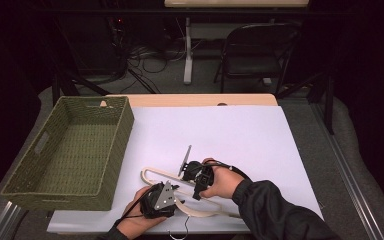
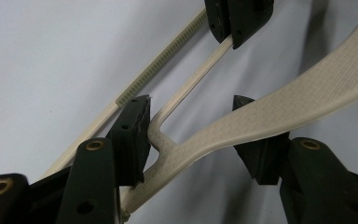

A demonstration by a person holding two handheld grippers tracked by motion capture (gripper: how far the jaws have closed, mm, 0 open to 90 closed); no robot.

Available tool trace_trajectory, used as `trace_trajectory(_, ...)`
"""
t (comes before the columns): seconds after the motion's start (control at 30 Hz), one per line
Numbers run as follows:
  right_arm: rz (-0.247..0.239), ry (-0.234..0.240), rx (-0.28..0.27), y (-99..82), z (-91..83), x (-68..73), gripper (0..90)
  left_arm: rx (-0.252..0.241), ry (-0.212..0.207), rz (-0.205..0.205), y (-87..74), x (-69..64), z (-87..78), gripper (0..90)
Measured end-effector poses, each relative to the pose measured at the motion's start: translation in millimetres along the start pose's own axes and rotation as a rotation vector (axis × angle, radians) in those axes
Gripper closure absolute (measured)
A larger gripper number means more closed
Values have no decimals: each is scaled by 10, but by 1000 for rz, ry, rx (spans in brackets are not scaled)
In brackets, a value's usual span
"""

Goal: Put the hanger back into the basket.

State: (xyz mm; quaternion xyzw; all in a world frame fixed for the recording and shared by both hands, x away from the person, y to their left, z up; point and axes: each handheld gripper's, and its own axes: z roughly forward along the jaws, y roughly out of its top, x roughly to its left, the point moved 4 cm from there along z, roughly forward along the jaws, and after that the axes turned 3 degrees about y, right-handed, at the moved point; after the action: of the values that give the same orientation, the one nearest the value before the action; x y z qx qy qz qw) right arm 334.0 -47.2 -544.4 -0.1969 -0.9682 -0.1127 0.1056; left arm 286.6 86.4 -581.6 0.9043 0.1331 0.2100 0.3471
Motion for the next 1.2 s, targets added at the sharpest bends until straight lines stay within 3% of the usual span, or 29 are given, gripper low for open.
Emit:
trace_trajectory(0.2, 5, -10, -44, -31, -21, 10, 804, 1, -6, -7, 2, 4, -4, 486)
trace_trajectory(0.23, -5, -29, -91, -61, -82, 22, 773, 2, -7, -7, 2, 4, -5, 487)
trace_trajectory(0.43, -38, -53, -180, -264, -279, 94, 727, 1, -11, -10, 4, 6, -19, 492)
trace_trajectory(0.67, -89, -36, -187, -552, -284, 272, 676, -3, -18, -24, 24, 21, -30, 495)
trace_trajectory(1.0, -110, -30, -197, -700, -305, 406, 601, -7, -27, -34, 41, 33, -34, 501)
trace_trajectory(1.2, -145, -46, -184, -688, -164, 439, 565, -7, -33, -41, 54, 45, -36, 502)
